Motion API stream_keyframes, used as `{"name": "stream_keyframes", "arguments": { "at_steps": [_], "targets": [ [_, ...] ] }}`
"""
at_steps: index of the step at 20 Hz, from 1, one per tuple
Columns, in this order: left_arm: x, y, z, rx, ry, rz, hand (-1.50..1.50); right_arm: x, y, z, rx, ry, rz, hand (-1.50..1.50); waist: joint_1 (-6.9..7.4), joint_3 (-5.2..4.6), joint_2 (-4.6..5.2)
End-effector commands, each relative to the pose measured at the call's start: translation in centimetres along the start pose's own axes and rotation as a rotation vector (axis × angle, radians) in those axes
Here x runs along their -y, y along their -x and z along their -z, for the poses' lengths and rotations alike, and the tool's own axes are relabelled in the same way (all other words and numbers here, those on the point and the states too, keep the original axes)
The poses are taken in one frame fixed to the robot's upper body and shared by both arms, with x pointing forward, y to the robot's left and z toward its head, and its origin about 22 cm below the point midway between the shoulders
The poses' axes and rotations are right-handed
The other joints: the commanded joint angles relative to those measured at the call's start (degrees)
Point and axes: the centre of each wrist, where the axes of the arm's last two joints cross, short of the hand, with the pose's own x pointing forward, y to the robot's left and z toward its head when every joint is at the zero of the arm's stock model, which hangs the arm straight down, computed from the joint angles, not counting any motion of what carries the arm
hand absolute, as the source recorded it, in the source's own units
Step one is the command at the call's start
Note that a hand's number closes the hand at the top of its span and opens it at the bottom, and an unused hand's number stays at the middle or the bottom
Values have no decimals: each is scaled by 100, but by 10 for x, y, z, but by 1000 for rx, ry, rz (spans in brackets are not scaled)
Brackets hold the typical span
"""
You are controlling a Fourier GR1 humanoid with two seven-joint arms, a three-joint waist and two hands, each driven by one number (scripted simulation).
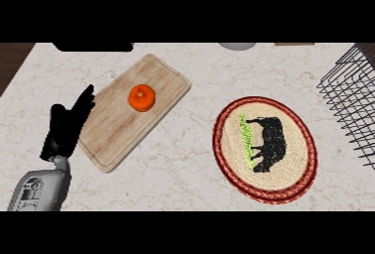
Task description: Pick the croissant from the placemat and place it in the basket
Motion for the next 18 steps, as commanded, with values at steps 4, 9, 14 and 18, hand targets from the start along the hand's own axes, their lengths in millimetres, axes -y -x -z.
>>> {"name": "stream_keyframes", "arguments": {
  "at_steps": [4,9,14,18],
  "targets": [
    [0,1,13,1,2,-1,0,-40,23,13,-25,-109,105,150,-22,-1,5],
    [-19,4,10,-15,2,-11,0,-74,52,12,-84,-96,279,-150,-26,1,7],
    [4,-6,16,-7,5,-7,0,-78,55,13,-58,-18,338,-150,-34,0,-5],
    [-4,9,3,4,3,2,0,-56,56,19,-78,136,493,-150,21,0,-6]
  ]
}}
